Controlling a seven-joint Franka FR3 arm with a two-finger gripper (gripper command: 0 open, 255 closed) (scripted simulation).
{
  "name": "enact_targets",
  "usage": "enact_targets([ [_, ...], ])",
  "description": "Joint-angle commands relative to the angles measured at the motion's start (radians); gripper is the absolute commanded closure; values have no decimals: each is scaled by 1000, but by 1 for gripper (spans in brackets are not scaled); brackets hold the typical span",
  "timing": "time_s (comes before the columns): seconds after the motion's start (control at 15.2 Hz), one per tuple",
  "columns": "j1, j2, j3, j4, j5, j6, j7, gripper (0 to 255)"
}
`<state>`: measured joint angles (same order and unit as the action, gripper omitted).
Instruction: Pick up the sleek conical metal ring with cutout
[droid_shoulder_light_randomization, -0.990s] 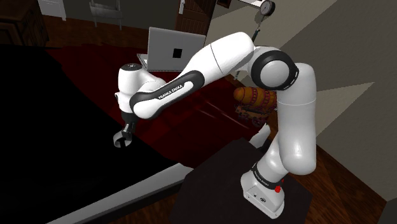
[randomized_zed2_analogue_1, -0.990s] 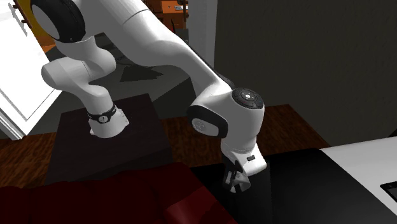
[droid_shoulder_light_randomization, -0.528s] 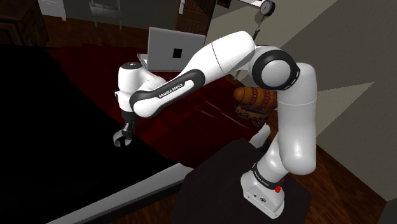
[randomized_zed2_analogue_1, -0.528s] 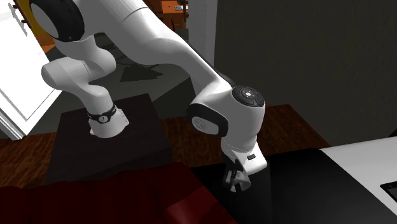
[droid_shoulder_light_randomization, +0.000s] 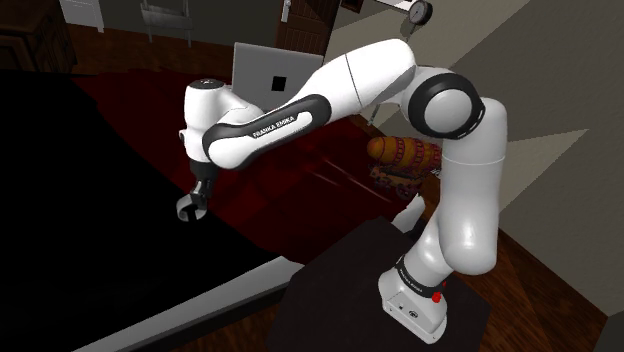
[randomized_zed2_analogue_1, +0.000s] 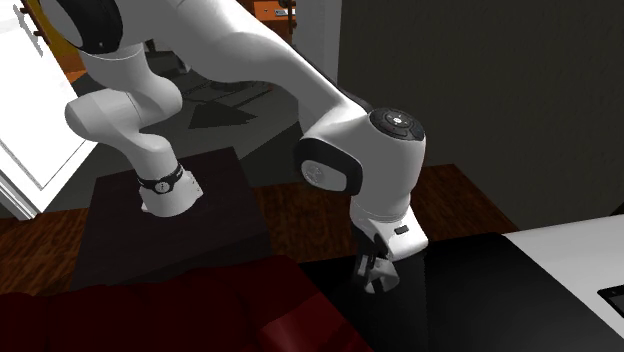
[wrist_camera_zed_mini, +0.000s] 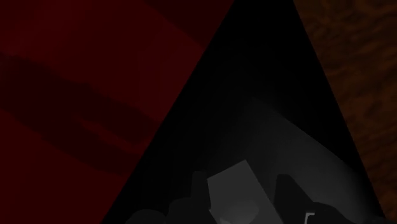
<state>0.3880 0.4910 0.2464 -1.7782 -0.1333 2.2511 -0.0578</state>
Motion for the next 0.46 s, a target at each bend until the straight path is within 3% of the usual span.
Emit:
enact_targets([
  [0.0,-2,-18,3,0,5,-18,-2,255],
  [0.4,-5,-48,9,15,15,-61,-8,255],
])
